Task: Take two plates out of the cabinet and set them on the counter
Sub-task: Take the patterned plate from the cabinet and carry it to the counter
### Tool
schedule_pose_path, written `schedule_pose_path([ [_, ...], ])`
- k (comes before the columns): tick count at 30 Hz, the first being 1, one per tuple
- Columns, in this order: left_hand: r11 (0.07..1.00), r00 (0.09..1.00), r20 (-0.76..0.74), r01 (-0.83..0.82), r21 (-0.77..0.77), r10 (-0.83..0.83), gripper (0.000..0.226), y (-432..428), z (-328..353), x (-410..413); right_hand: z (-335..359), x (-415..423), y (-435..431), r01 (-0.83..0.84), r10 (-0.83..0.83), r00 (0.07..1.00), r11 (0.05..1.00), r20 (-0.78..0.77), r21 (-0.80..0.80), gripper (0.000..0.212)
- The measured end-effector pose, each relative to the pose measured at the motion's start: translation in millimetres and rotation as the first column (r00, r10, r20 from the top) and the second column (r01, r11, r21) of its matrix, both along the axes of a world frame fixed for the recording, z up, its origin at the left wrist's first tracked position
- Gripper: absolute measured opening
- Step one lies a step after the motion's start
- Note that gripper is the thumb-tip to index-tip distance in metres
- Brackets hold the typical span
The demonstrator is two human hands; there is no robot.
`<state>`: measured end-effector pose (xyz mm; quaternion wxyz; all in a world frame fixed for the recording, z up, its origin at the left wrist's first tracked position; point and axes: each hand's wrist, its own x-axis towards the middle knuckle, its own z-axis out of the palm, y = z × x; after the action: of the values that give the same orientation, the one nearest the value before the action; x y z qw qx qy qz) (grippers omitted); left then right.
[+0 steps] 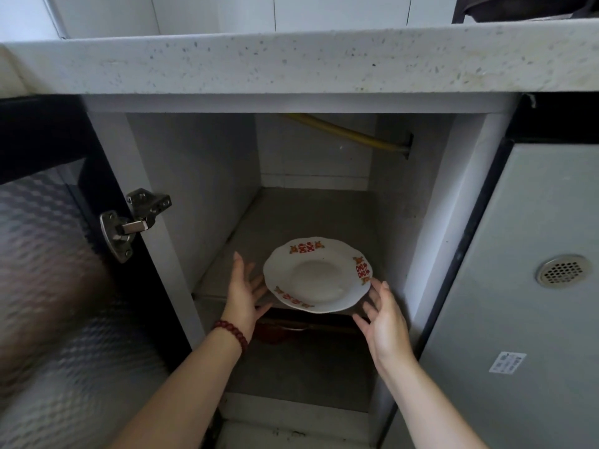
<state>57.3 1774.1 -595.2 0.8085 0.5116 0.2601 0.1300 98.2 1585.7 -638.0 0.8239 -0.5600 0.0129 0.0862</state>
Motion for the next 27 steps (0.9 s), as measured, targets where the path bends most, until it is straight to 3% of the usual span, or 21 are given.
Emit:
schedule_pose_path([
  [9,0.996,0.998,0.009,0.068,0.053,-0.068,0.074,10.3,-5.4,6.3,3.8,7.6,0.3,-0.021,0.021,1.0,1.0,-0.008,0.003,0.041],
  [13,0.993,0.999,-0.034,0.044,0.105,-0.041,0.075,14.7,-9.5,8.5,3.1,11.3,4.8,-0.019,0.025,0.999,0.992,0.047,-0.121,0.039],
  [19,0.994,0.996,-0.046,0.079,0.069,-0.076,0.076,11.2,4.9,25.2,5.9,20.1,8.7,-0.014,0.015,1.0,0.992,0.004,-0.123,0.042],
  [23,0.997,0.996,-0.036,0.076,-0.031,-0.077,0.08,11.8,6.3,27.5,7.2,23.5,6.2,-0.009,0.007,0.998,0.999,-0.059,-0.034,0.02],
  [27,0.994,0.997,-0.041,0.062,-0.088,-0.065,0.08,12.2,6.9,18.1,9.2,21.2,4.2,-0.01,0.01,0.996,1.0,-0.09,0.0,0.014],
])
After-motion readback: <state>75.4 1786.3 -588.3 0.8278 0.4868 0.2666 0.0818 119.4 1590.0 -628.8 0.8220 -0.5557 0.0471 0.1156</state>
